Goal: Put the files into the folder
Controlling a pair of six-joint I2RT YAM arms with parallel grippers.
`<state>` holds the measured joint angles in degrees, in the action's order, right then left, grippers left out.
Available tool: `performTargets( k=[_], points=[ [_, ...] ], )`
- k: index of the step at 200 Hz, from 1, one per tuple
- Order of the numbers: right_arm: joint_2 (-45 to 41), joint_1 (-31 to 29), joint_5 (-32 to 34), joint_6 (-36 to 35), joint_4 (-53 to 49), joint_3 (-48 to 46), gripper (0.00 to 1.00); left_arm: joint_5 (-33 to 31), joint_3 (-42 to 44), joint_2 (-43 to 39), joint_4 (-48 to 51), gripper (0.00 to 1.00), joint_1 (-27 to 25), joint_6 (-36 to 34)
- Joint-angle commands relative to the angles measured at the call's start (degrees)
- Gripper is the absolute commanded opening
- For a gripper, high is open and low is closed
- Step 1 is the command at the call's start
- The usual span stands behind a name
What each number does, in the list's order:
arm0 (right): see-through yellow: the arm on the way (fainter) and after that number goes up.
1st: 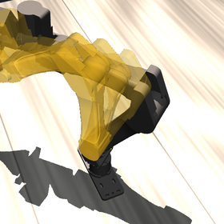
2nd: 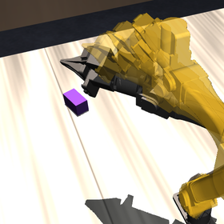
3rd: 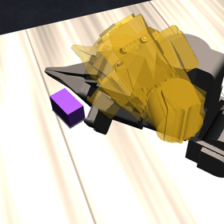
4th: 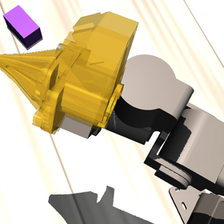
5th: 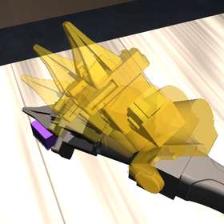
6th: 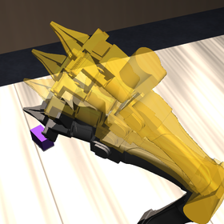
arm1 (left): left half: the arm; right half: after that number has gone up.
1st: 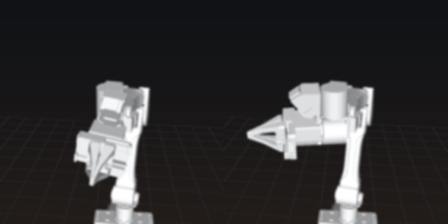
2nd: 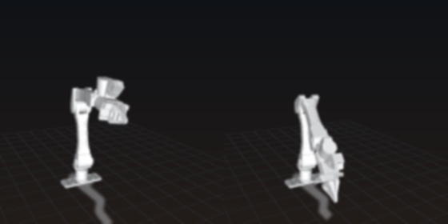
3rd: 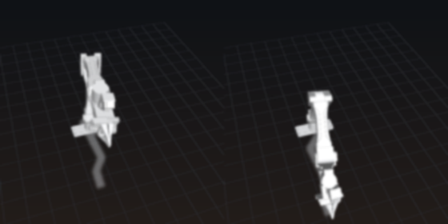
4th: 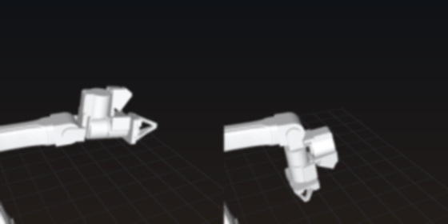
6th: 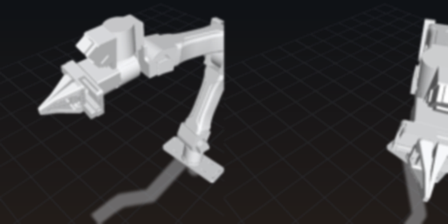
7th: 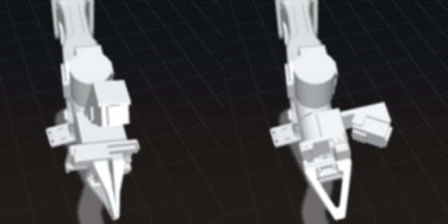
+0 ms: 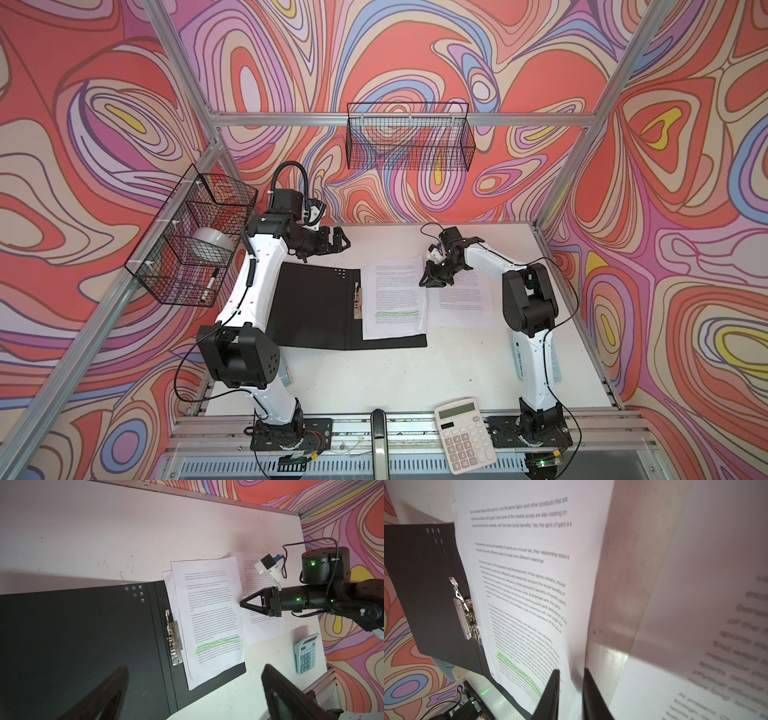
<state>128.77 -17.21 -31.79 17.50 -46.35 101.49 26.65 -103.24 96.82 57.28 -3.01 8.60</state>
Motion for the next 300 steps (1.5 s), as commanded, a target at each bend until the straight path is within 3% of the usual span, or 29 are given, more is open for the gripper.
performTargets(
  k=[1, 134, 240, 257, 276, 300],
  points=[
    [1.79, 0.25, -0.55, -1.40, -1.76, 1.74, 0.17, 0.68, 0.75, -0.49, 0.02, 1.00, 0.19, -0.25],
    [2.39, -0.13, -1.56, -7.15, -8.63, 5.67, 0.06, 1.37, 2.04, -1.96, -0.59, 1.00, 0.19, 0.10],
    [6.14, -3.44, -0.76, -6.79, -10.02, 9.46, 0.07, 1.38, 2.87, -3.12, -1.03, 1.00, 0.19, 0.28],
    [5.98, -3.44, 0.06, -6.49, -10.22, 9.29, 0.13, 1.38, 2.76, -3.12, -1.03, 1.00, 0.19, 0.26],
    [5.06, -3.44, 1.40, -6.13, -10.14, 8.43, 0.10, 1.43, 2.82, -3.19, -1.14, 1.00, 0.19, 0.29],
    [3.84, -3.38, 3.80, -4.90, -9.66, 6.77, 0.18, 1.52, 2.81, -3.22, -1.16, 1.00, 0.19, 0.36]
  ],
)
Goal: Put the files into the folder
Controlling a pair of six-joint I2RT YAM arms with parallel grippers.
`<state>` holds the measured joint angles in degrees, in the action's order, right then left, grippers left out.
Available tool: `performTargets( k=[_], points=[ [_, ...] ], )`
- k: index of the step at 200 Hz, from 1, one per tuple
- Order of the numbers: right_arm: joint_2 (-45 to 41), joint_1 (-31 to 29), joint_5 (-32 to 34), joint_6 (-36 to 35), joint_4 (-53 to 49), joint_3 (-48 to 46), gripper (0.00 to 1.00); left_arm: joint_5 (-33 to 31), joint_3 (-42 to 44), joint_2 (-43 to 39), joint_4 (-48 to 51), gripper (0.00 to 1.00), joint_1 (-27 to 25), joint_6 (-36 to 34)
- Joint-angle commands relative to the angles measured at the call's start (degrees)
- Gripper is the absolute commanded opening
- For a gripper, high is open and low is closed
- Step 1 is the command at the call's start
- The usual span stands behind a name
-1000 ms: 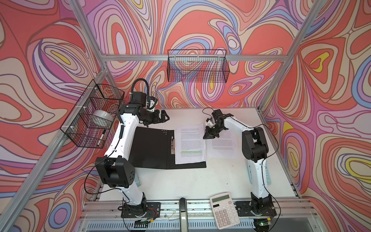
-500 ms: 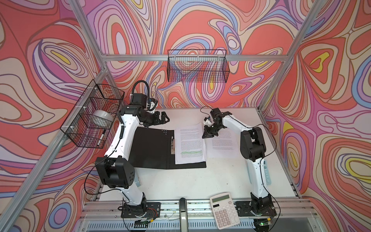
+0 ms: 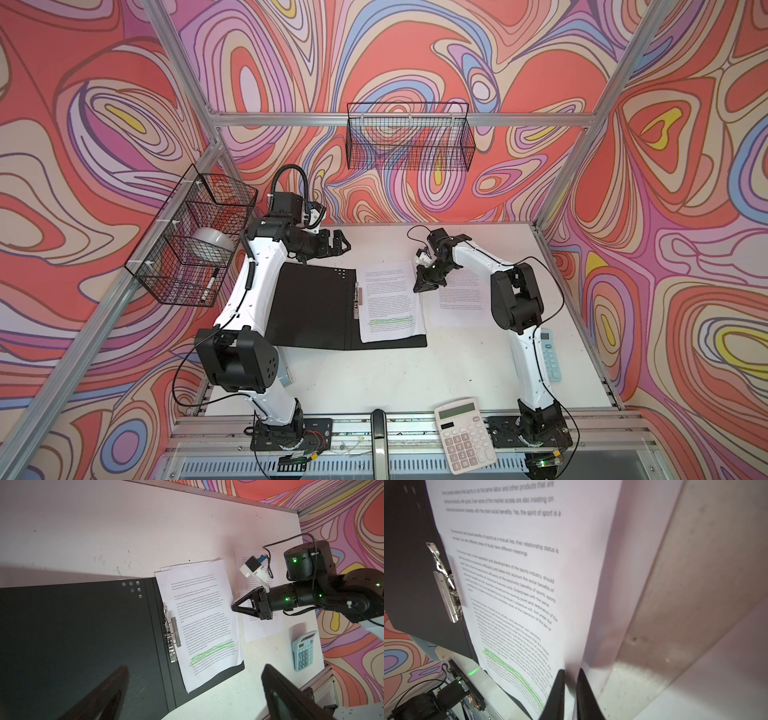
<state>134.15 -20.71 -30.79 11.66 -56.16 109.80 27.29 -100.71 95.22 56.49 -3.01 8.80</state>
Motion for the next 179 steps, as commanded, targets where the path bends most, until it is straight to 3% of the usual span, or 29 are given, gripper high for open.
performTargets(
  k=[1, 53, 103, 136, 179],
  points=[
    [-1.61, 0.09, 2.77, 0.97, 0.21, -1.61, 0.18, 0.91, 0.26, -1.62, -0.35, 1.00, 0.19, 0.17],
    [-7.23, 0.11, 10.88, 3.62, 0.63, -4.13, 0.45, 0.94, -0.27, -2.14, -0.41, 1.00, 0.19, -0.16],
    [-19.70, 3.39, 20.90, 7.91, 3.31, -11.29, 0.52, 0.65, -2.87, -0.07, -0.07, 1.00, -1.93, -2.70],
    [-26.22, 11.88, 22.57, 11.05, 6.28, -22.37, 0.53, -3.49, -3.94, 4.34, -0.65, 1.00, -11.07, -7.31],
    [-28.85, 19.30, 22.28, 11.80, 8.85, -30.46, 0.53, -5.11, -11.92, 18.58, 1.04, 1.00, -24.36, -7.11]
  ],
)
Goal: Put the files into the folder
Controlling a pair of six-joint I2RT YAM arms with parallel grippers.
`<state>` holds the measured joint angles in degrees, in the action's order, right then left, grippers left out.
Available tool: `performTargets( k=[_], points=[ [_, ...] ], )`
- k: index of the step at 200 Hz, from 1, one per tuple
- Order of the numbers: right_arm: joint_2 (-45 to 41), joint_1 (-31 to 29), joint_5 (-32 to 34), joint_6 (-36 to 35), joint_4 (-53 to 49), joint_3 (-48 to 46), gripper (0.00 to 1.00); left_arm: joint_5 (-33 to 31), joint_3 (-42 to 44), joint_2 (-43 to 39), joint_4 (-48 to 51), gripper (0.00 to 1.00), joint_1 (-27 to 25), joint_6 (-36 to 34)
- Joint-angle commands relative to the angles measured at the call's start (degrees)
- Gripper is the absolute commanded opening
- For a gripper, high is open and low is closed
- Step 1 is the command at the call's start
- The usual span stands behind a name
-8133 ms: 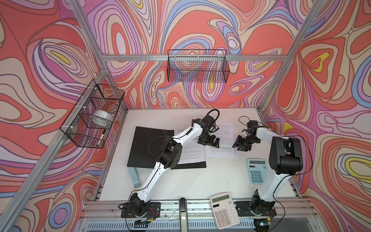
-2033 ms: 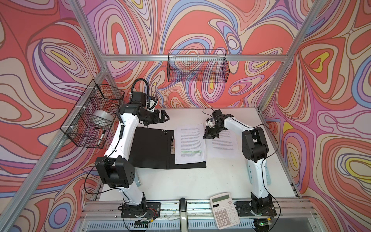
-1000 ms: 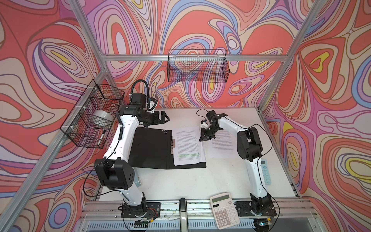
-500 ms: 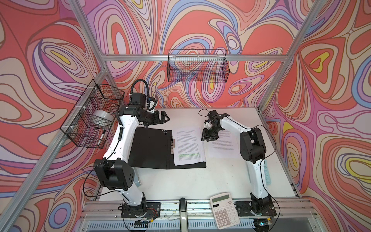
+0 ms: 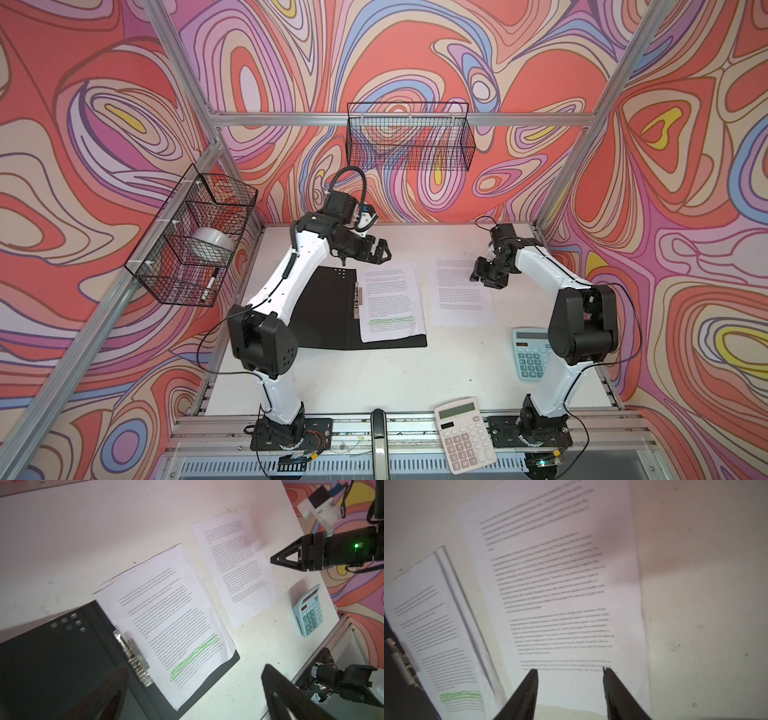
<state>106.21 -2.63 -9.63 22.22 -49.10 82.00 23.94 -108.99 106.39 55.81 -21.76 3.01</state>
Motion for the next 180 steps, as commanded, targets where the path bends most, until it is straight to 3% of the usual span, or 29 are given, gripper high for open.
performTargets(
  k=[1, 30, 65, 180],
  points=[
    [-0.88, 1.31, 1.11, 1.20, 1.80, -2.73, 0.53, -1.87, -3.88, 7.86, 1.83, 1.00, -5.86, -1.24],
    [0.51, 3.82, 0.39, 1.27, 3.48, -4.16, 0.53, -2.63, -16.60, 21.96, 7.46, 1.00, -12.01, 0.91],
    [2.72, 5.83, -0.52, 0.78, 5.17, -4.16, 0.53, -2.77, -31.75, 34.89, 11.63, 1.00, -14.90, 4.06],
    [7.71, 8.70, -7.02, -0.92, 8.85, -7.45, 0.53, 2.01, -29.44, 41.67, 3.89, 1.00, -16.54, 9.21]
  ],
)
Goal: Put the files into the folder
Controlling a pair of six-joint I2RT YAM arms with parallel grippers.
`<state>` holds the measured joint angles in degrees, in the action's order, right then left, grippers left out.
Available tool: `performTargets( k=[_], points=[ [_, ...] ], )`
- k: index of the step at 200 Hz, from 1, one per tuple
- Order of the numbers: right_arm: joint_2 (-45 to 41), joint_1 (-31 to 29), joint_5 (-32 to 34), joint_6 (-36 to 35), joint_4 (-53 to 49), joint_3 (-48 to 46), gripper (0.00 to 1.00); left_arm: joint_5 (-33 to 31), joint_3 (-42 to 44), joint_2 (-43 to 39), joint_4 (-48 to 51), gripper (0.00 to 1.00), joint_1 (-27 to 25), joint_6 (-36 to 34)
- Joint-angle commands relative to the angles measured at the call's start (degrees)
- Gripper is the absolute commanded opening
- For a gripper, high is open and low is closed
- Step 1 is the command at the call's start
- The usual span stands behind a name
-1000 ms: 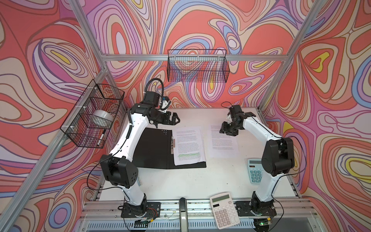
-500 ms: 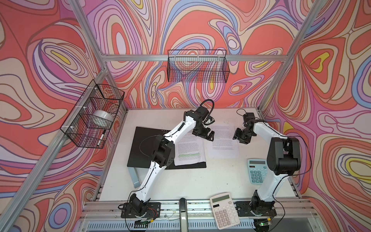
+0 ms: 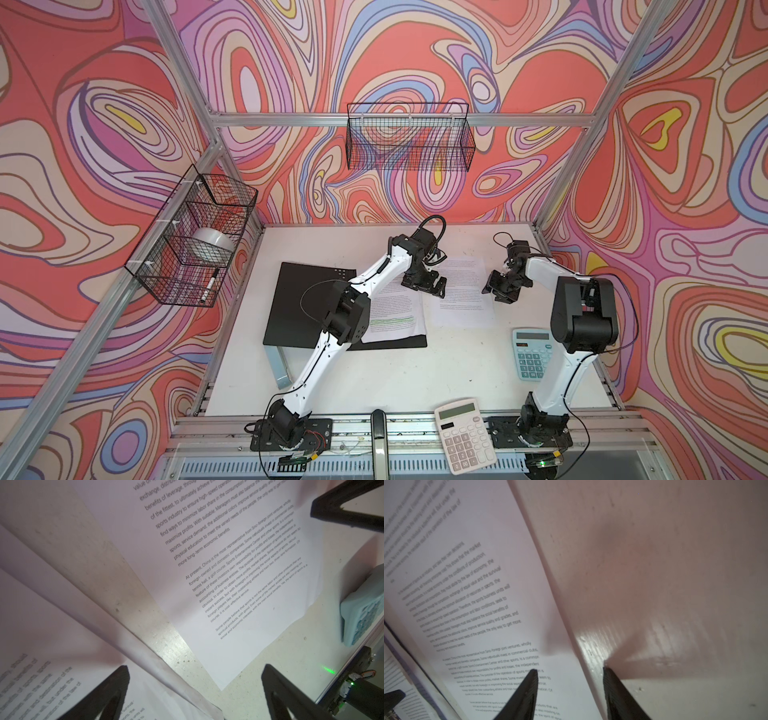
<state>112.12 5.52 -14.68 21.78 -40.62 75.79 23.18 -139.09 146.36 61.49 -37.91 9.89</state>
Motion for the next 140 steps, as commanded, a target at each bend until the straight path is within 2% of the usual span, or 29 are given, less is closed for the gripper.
performTargets(
  k=[1, 89, 140],
  points=[
    [1.84, 0.54, -2.00, -0.54, 0.33, -1.21, 0.53, 2.94, 0.66, 1.80, -1.85, 1.00, -0.40, 2.41],
    [0.55, 0.99, -13.96, -0.70, -0.34, -3.09, 0.51, 6.50, -0.40, 5.32, -2.52, 1.00, -0.76, 4.00],
    [-3.23, 1.07, -15.26, -0.22, -0.50, -4.07, 0.50, 6.74, -0.46, 5.42, -2.70, 1.00, -0.85, 3.82]
  ],
)
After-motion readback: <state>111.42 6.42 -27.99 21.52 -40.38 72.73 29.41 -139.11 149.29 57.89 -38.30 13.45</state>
